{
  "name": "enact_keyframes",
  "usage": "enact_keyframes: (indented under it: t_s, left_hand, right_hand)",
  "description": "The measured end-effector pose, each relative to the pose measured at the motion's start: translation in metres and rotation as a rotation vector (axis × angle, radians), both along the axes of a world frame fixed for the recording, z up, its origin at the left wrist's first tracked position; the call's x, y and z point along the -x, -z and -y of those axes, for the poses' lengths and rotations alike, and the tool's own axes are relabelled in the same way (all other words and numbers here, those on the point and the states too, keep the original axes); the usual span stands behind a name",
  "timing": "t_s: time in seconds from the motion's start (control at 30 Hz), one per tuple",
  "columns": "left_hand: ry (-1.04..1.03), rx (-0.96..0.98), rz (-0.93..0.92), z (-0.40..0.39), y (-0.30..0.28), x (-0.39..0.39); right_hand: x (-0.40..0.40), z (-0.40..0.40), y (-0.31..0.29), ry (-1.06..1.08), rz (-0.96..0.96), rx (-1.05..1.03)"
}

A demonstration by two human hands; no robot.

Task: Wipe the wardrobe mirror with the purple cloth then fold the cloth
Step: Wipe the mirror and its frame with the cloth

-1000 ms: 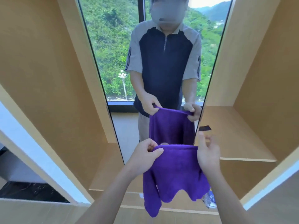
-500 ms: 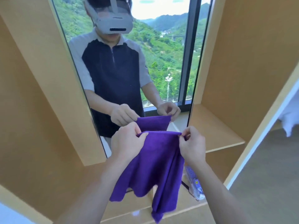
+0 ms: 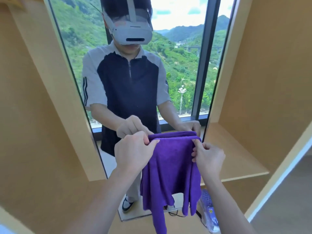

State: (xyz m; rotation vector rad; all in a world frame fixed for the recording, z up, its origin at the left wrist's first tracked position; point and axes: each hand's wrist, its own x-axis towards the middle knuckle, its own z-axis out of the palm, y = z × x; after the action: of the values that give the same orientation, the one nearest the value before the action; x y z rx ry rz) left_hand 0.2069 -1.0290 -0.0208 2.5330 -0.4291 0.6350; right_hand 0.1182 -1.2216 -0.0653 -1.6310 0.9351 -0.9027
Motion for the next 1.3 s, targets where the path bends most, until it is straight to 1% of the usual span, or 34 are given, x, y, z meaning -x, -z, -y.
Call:
enact_keyframes:
  t_s: [0.07,0.17,0.23,0.37,0.43,0.5,0.53,0.6,0.7,0.77,0.83,0.9,1.03,1.1,1.2,1.27,1.3]
  left_hand:
    - [-0.029,0.012,0.032,0.010,-0.012,0.002]
    - [-0.050,0.071,0.095,0.025,-0.030,0.006]
    - [-0.067,0.135,0.129,0.035,-0.045,0.008]
    - [-0.067,0.230,0.233,0.049,-0.078,0.013]
    - [-0.039,0.279,0.296,0.052,-0.093,0.015]
    - [-0.031,0.311,0.333,0.054,-0.103,0.017]
    - [-0.031,0.321,0.335,0.054,-0.105,0.018]
    - [-0.043,0.332,0.320,0.050,-0.102,0.018]
    - [-0.022,0.297,0.313,0.038,-0.084,0.017]
    - [0.058,0.193,0.340,0.027,-0.072,0.015]
    - [0.208,0.111,0.338,0.015,-0.066,0.016]
    - [0.330,0.089,0.313,0.003,-0.065,0.020]
    - [0.362,0.064,0.335,-0.009,-0.067,0.024]
    - [0.367,0.070,0.386,-0.012,-0.075,0.023]
    - [0.351,0.084,0.470,-0.014,-0.103,0.015]
    - [0.318,0.047,0.560,-0.012,-0.128,0.007]
    - [0.302,0.023,0.606,-0.010,-0.141,0.002]
  right_hand:
    - [-0.004,0.004,-0.012,-0.016,0.093,-0.016]
    - [-0.008,0.015,-0.042,-0.026,0.185,0.006]
    - [-0.010,0.021,-0.064,-0.034,0.233,0.064]
    - [-0.012,0.023,-0.104,-0.022,0.335,0.238]
    - [-0.019,0.016,-0.115,-0.027,0.477,0.357]
    - [-0.028,0.003,-0.118,-0.092,0.594,0.558]
    - [-0.034,-0.003,-0.114,-0.121,0.590,0.674]
    - [-0.045,-0.009,-0.099,-0.131,0.510,0.865]
    - [-0.051,-0.008,-0.064,-0.178,0.415,1.063]
    - [-0.050,0.000,-0.043,-0.254,0.352,1.192]
    - [-0.051,0.010,-0.037,-0.299,0.326,1.294]
    - [-0.053,0.018,-0.047,-0.286,0.344,1.323]
    - [-0.057,0.024,-0.095,-0.203,0.397,1.312]
    - [-0.060,0.025,-0.129,-0.150,0.451,1.301]
    - [-0.064,0.021,-0.181,-0.069,0.521,1.265]
    - [-0.068,0.010,-0.204,-0.031,0.544,1.222]
    - [-0.069,0.002,-0.208,-0.047,0.541,1.235]
